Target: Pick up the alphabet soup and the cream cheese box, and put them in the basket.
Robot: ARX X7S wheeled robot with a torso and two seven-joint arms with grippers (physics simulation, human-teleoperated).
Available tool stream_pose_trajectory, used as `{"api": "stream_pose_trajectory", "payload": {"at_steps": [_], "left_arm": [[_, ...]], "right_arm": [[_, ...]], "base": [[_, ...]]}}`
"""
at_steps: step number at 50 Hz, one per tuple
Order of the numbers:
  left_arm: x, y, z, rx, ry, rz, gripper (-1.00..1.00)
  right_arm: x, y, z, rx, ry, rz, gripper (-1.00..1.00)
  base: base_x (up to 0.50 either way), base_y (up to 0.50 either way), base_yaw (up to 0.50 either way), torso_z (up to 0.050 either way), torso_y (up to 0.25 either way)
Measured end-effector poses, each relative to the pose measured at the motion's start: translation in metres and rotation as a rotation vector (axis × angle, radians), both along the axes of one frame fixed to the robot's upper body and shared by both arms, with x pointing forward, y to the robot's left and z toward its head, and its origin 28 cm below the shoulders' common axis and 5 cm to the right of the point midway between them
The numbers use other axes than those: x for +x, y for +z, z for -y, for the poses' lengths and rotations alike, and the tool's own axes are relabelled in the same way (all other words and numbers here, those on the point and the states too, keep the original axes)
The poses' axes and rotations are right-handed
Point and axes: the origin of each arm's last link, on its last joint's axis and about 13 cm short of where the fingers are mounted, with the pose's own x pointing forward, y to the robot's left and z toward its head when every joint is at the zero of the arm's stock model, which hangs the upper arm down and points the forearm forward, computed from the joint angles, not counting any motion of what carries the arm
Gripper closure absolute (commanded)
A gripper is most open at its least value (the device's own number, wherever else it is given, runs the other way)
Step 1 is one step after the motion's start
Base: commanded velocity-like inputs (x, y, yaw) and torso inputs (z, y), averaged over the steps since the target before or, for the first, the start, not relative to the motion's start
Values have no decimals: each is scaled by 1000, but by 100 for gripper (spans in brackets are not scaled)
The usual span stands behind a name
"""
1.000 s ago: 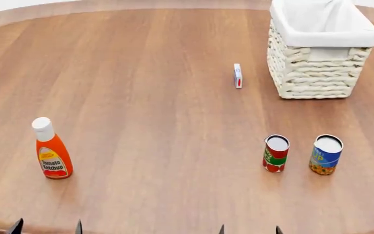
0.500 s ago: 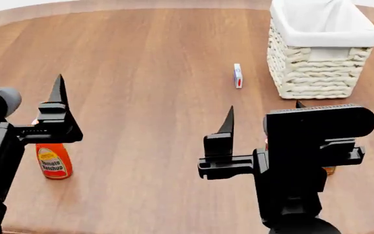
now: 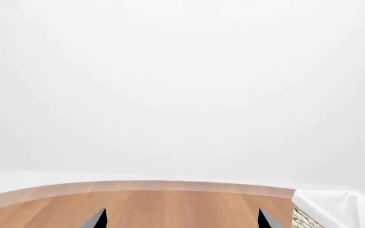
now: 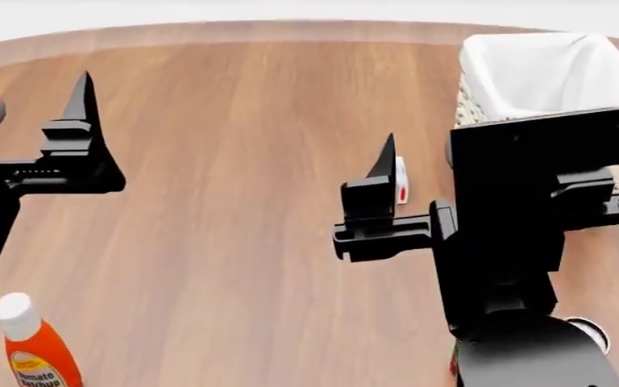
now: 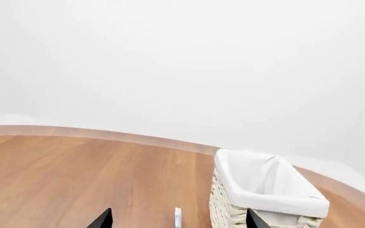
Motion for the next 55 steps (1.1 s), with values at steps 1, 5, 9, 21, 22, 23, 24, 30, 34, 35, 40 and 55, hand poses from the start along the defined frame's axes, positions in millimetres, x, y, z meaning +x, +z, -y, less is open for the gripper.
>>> {"api": "stream_pose_trajectory", "payload": {"at_steps": [1, 5, 9, 21, 22, 23, 24, 30, 34, 35, 40, 55], "left_arm": [[0, 1, 0, 0, 0, 1, -100], [0, 3, 0, 1, 1, 4, -100], [0, 5, -1, 0, 3, 5, -100], [1, 9, -3, -6, 9, 6, -100], [1, 9, -3, -7, 9, 6, -100], [1, 10, -3, -7, 9, 7, -100], [1, 10, -3, -7, 10, 7, -100], [1, 11, -3, -7, 10, 10, -100], [1, 11, -3, -6, 9, 12, -100], [1, 11, -3, -6, 9, 12, -100], [1, 11, -3, -4, 7, 14, -100], [1, 11, -3, 0, 3, 18, -100]], "right_arm": [[0, 1, 0, -1, 0, 0, -100], [0, 3, 0, -3, 0, 2, -100], [1, 6, 0, -5, 1, 4, -100], [1, 14, -1, -15, 7, 9, -100], [2, 14, -1, -16, 8, 9, -100], [2, 15, -1, -16, 9, 9, -100], [2, 15, -1, -16, 10, 9, -100], [2, 16, -1, -15, 13, 10, -100], [1, 17, -1, -13, 17, 10, -100], [1, 17, -1, -12, 18, 10, -100], [1, 17, -1, -8, 24, 8, -100], [2, 19, -1, 14, 36, -4, -100]], "base": [[500, 0, 0, 0, 0], [500, 0, 0, 0, 0], [500, 0, 0, 0, 4], [500, 0, 0, 0, 0], [500, 0, 0, 0, 10], [500, 0, 0, 0, 0], [500, 0, 0, 0, 0], [500, 0, 0, 0, 0], [500, 0, 0, 0, 3], [500, 0, 0, 0, 0], [500, 0, 0, 0, 0], [366, 0, 0, 0, 1]]}}
